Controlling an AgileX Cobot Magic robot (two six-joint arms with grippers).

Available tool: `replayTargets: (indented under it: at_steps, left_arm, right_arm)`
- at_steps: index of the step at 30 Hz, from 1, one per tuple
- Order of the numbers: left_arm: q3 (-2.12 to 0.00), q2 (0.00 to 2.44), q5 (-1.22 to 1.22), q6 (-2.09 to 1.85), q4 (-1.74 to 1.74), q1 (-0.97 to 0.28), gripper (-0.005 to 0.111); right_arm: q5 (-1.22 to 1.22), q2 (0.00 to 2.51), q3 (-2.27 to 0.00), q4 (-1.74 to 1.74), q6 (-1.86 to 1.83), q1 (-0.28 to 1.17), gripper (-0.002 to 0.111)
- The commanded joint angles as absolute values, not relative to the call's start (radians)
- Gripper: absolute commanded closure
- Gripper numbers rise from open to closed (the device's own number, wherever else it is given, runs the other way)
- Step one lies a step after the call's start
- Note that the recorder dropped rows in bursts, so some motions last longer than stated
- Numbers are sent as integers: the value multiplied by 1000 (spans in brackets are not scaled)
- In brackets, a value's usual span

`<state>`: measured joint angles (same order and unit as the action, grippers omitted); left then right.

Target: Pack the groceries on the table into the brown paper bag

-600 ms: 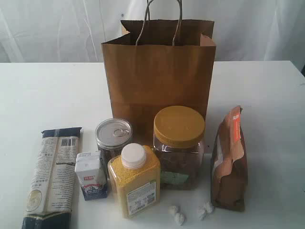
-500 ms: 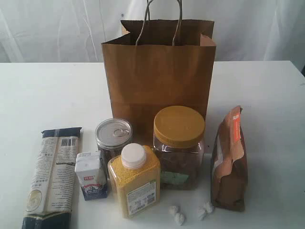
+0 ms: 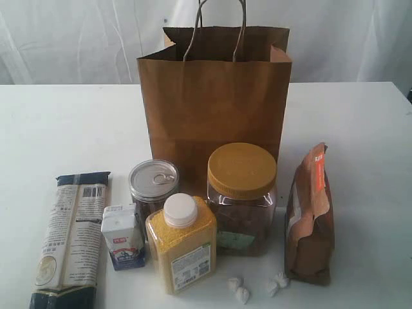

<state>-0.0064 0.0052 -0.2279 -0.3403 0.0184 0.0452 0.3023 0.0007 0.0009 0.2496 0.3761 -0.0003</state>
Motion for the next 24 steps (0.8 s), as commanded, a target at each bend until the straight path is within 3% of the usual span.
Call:
replayTargets:
  at_steps: [1,5,10,18,24]
  left_arm:
    - [0,0,-223,-341,21,47,107]
    - [0,0,-223,-341,21,47,107]
    - [0,0,-223,-341,21,47,107]
    - [0,0,-223,-341,21,47,107]
    - [0,0,-223,-341,21,47,107]
  right_arm:
    - [148,0,0,260,378,1,108]
    - [-23,0,0,236,458,1,108]
    - [-155,0,0,218,822,1,108]
    - [-774,0,0,202,1827,1,108]
    - [-999,0,-88,13,1887,0,108]
